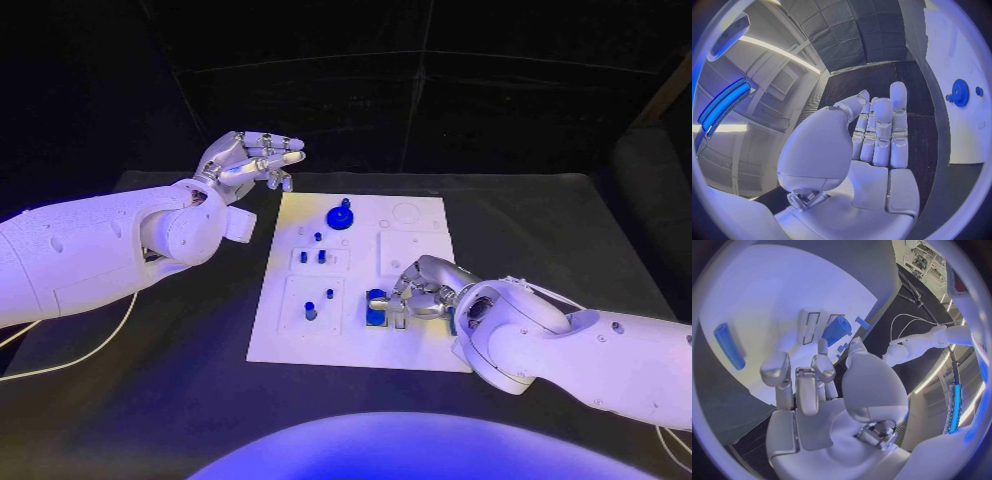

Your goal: Assemble the parts on the task board

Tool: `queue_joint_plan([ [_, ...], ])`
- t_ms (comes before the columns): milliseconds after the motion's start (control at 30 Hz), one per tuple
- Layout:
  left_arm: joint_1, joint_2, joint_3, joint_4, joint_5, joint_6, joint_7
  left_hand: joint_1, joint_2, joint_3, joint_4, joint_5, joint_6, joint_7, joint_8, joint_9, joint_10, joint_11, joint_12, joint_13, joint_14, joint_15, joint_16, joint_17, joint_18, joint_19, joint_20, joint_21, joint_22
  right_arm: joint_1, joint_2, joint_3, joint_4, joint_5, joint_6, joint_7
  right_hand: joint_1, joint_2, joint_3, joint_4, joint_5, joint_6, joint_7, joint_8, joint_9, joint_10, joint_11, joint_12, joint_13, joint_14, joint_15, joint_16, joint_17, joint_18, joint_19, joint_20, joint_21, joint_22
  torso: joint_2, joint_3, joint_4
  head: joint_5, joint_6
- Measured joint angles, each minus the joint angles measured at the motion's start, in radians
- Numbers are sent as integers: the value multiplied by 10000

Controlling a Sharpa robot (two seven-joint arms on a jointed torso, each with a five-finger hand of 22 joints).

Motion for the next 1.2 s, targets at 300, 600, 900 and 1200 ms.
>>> queue_joint_plan([
  [300,0,12,0,-12,0,0,-2,0,0,0,0,0,0,0,0,0,0,0,0,0,0,0,0,0,0,0,0,0,1,-1,-64,-1,149,-333,-20,429,1312,81,16,-243,190,-74,-75,286,218,39,-38,0,74,0,0,0,-1,1,1,0,0,101,-7,0,-2,-34,15],
  [600,-1,2,0,-12,0,1,-5,0,0,0,0,0,0,0,0,0,0,0,0,0,0,0,0,1,0,0,0,0,-8,-1,48,-1,-17,-513,37,505,1571,342,-12,-270,552,-74,-75,458,329,75,-75,42,113,0,1,0,-2,1,39,-38,0,138,-1,-13,12,-28,20],
  [900,-2,-23,0,-5,0,2,-11,19,19,0,0,0,0,0,0,1,0,0,0,0,0,0,0,1,0,0,0,0,-7,6,192,5,-202,-815,390,397,2799,393,-24,-979,142,-36,-148,747,495,165,-164,308,283,0,2,0,-2,1,39,-38,0,133,4,-13,14,-10,-31],
  [1200,-3,-17,-1,-25,0,2,-17,41,41,0,0,0,0,0,0,0,0,0,0,0,0,0,0,1,0,0,0,0,-6,20,227,15,-261,-1281,648,261,3312,449,-53,-1361,-53,-56,-168,877,563,165,-164,494,472,-3,6,0,-3,2,41,-109,0,133,-7,-9,6,-17,-34],
])
